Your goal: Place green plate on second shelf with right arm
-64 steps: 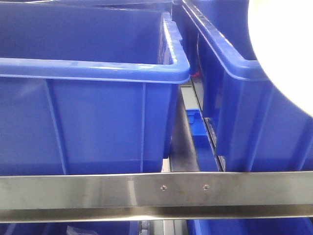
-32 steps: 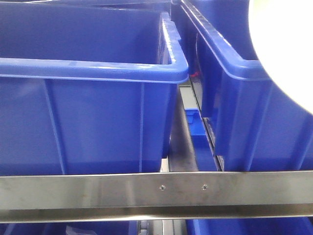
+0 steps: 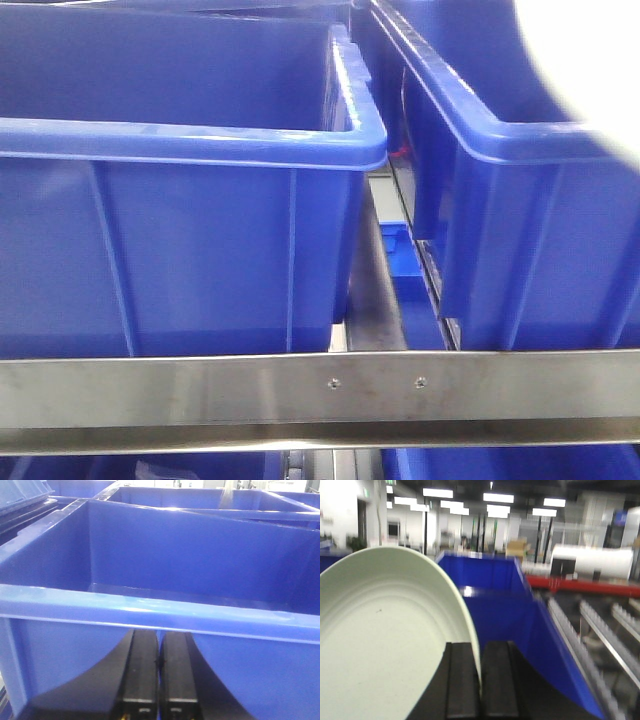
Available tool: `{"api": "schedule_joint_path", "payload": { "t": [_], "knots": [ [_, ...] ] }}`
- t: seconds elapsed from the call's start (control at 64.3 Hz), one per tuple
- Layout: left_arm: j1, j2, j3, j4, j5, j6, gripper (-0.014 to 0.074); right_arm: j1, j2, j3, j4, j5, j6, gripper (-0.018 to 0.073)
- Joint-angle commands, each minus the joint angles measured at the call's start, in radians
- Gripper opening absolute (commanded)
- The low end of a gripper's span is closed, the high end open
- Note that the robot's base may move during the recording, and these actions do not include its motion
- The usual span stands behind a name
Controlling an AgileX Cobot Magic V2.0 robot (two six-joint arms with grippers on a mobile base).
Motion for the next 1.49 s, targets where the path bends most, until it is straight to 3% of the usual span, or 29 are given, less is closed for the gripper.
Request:
{"api": "schedule_joint_path", "payload": {
  "t": [0.0, 0.218, 0.451, 0.777, 0.886, 1.057, 1.119, 1.275, 1.337, 1.446, 1.477],
  "knots": [
    [0.000, -0.017, 0.041, -0.003, -0.082, -0.004, 0.0131, -0.006, 0.054, -0.031, -0.001, -0.241, 0.007, 0.0029],
    [0.000, -0.017, 0.041, -0.003, -0.082, -0.004, 0.0131, -0.007, 0.266, -0.031, -0.001, -0.411, 0.006, 0.0029],
    [0.000, -0.017, 0.041, -0.003, -0.082, -0.004, 0.0131, -0.007, 0.552, -0.050, 0.017, -0.725, -0.033, 0.0029],
    [0.000, -0.017, 0.041, -0.003, -0.082, -0.004, 0.0131, -0.007, 0.879, -0.193, 0.328, -0.882, -0.323, 0.0034],
    [0.000, -0.017, 0.041, -0.003, -0.082, -0.004, 0.0131, -0.007, 0.944, -0.211, 0.362, -0.869, -0.345, 0.0079],
    [0.000, -0.017, 0.041, -0.003, -0.082, -0.004, 0.0131, -0.007, 0.982, -0.212, 0.363, -0.794, -0.343, 0.0337],
    [0.000, -0.017, 0.041, -0.003, -0.082, -0.004, 0.0131, -0.007, 0.981, -0.212, 0.366, -0.779, -0.341, 0.0363],
    [0.000, -0.017, 0.041, -0.003, -0.082, -0.004, 0.0131, -0.007, 0.957, -0.212, 0.366, -0.759, -0.282, 0.0344],
    [0.000, -0.017, 0.041, -0.003, -0.082, -0.004, 0.0131, -0.007, 0.934, -0.212, 0.366, -0.704, -0.254, 0.0267],
    [0.000, -0.017, 0.041, -0.003, -0.082, -0.004, 0.0131, -0.007, 0.874, -0.212, 0.366, -0.537, -0.246, 0.0004],
    [0.000, -0.017, 0.041, -0.003, -0.082, -0.004, 0.0131, -0.007, 0.854, -0.212, 0.364, -0.489, -0.246, 0.0037]
  ]
}}
